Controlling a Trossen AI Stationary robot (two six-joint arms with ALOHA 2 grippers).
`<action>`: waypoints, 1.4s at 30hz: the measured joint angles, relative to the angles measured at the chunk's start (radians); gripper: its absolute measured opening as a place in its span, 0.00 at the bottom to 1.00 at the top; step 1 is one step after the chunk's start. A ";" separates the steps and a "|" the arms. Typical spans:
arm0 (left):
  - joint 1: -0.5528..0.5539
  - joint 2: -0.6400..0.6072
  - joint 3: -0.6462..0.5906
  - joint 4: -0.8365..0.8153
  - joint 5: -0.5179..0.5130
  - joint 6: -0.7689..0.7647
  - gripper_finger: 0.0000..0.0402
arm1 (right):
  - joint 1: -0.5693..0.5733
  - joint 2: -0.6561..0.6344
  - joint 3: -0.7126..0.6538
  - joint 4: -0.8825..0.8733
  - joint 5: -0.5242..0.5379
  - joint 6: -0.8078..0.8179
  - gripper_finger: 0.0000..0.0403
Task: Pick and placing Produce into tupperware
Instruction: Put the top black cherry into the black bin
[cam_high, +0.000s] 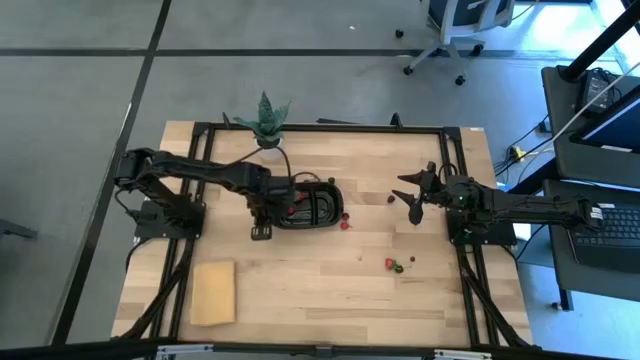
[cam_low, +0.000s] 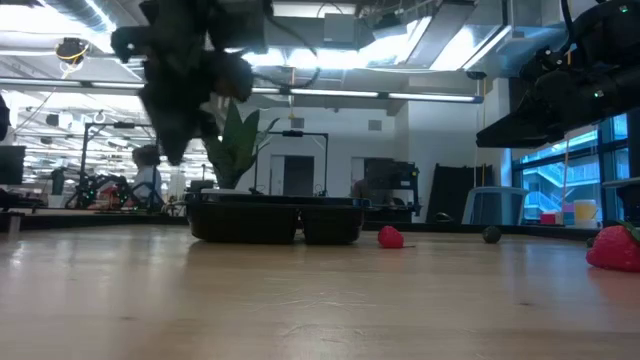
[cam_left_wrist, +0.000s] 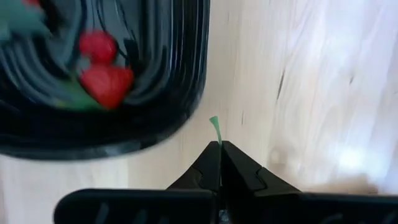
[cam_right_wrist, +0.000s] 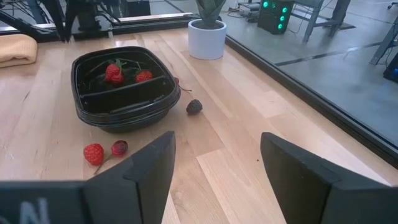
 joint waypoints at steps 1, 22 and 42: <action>0.000 0.000 0.011 0.009 0.000 0.019 0.00 | 0.000 0.000 0.000 0.000 0.000 0.000 0.59; 0.105 -0.001 -0.199 0.736 -0.046 0.239 0.00 | 0.000 0.000 0.000 0.000 0.000 -0.002 0.59; 0.125 0.001 -0.315 0.837 -0.103 0.169 0.00 | 0.000 0.000 0.000 0.000 0.000 -0.001 0.59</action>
